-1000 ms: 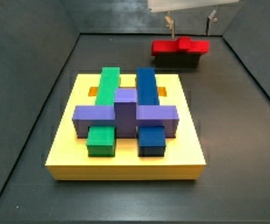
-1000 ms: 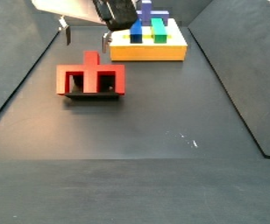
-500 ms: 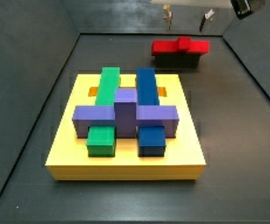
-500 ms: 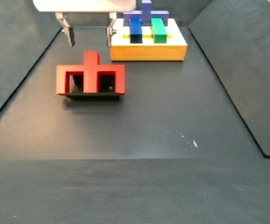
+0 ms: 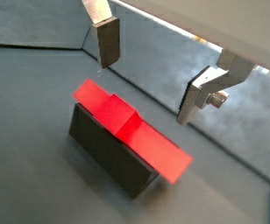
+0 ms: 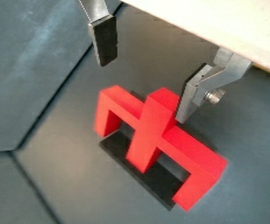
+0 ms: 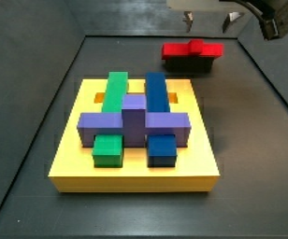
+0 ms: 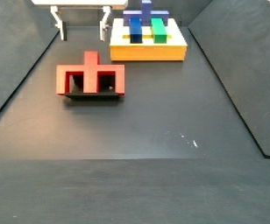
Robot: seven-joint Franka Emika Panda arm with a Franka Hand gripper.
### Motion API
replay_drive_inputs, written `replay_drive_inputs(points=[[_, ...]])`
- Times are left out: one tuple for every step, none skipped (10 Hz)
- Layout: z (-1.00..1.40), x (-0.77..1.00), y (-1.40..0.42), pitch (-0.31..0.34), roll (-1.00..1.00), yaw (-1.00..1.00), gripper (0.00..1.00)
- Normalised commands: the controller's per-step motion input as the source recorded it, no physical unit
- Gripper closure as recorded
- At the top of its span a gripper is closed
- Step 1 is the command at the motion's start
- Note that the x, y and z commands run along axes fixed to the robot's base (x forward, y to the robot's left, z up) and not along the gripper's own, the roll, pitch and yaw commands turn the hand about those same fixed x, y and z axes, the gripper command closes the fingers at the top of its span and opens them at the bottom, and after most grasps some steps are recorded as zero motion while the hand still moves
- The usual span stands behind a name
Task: Pick up the red object. Move up. Place the red object on the fixture. Regrasp the red object. Move to above the board. Insert the red object.
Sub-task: Regrasp the red object.
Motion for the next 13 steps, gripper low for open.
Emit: replay_drive_inputs(points=[[-0.01, 0.34, -0.16, 0.000, 1.00, 0.30, 0.00], [-0.07, 0.33, -0.14, 0.074, 1.00, 0.28, 0.00], [-0.60, 0.12, -0.05, 0.000, 0.65, 0.32, 0.00], [-0.53, 0.07, 0.00, 0.023, 0.47, 0.34, 0.00], [-0.48, 0.00, 0.02, 0.023, 0.09, 0.10, 0.00], [-0.22, -0.13, 0.02, 0.060, 0.00, 0.02, 0.00], [-0.14, -0.08, 0.03, 0.023, -0.09, 0.00, 0.00], [-0.13, 0.00, 0.13, 0.051, -0.02, 0.00, 0.00], [-0.16, 0.03, 0.23, 0.097, 0.00, 0.04, 0.00], [-0.20, 0.00, 0.16, 0.000, 0.02, 0.09, 0.00], [-0.16, -0.20, 0.00, -0.057, 0.37, 0.07, 0.00], [-0.31, 0.00, -0.04, -0.049, 0.43, 0.10, 0.00], [-0.30, 0.00, 0.00, -0.014, 0.51, 0.07, 0.00]])
